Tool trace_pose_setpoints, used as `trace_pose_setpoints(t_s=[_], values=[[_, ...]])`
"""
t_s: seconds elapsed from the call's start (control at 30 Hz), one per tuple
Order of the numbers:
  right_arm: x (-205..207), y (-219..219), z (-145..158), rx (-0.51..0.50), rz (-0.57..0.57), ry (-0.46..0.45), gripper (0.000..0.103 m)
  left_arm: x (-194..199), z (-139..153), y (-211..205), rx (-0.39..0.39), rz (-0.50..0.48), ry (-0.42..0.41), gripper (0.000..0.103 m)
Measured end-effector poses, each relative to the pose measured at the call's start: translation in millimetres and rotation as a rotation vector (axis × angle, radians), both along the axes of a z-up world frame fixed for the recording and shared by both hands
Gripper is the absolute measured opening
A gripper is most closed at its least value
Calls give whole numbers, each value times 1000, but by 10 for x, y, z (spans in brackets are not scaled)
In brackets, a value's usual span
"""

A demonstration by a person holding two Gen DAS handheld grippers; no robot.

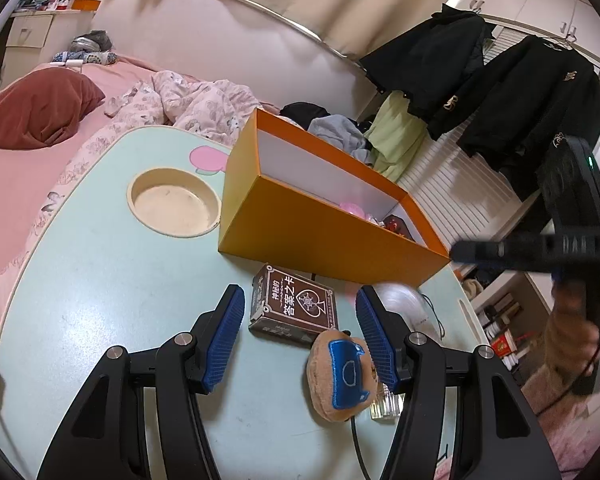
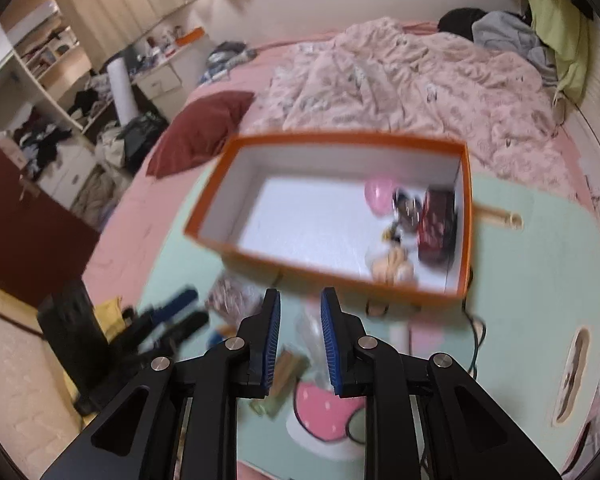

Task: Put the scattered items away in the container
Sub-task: 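Grasp the clear plastic bag in the box with the right gripper and lift out, then reach into the orange box and grasp the pink heart item with left gripper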

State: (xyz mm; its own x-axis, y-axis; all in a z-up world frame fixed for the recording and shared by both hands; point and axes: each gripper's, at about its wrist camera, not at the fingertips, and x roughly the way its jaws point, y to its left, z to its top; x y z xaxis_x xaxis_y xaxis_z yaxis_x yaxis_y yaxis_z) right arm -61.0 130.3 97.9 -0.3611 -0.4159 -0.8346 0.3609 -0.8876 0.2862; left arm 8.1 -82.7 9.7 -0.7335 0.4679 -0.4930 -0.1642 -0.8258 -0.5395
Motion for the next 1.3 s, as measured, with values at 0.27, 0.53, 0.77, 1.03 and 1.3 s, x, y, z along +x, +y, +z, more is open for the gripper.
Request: trace_pose_setpoints(t_s=[0.27, 0.53, 0.77, 1.03, 1.3], values=[[98, 231, -105, -52, -25, 51, 20, -1, -8, -2, 2, 4, -1, 59], [531, 448, -279, -8, -13, 302, 25, 7, 16, 15, -16, -5, 15, 59], [624, 619, -566, -84, -9, 326, 26, -35, 187, 108, -45, -11, 43, 59], [609, 820, -694, -234, -32, 255, 35, -662, 817, 795, -223, -164, -130, 59], [648, 891, -683, -275, -17, 261, 40, -1721, 691, 1403, -355, -110, -353, 54]])
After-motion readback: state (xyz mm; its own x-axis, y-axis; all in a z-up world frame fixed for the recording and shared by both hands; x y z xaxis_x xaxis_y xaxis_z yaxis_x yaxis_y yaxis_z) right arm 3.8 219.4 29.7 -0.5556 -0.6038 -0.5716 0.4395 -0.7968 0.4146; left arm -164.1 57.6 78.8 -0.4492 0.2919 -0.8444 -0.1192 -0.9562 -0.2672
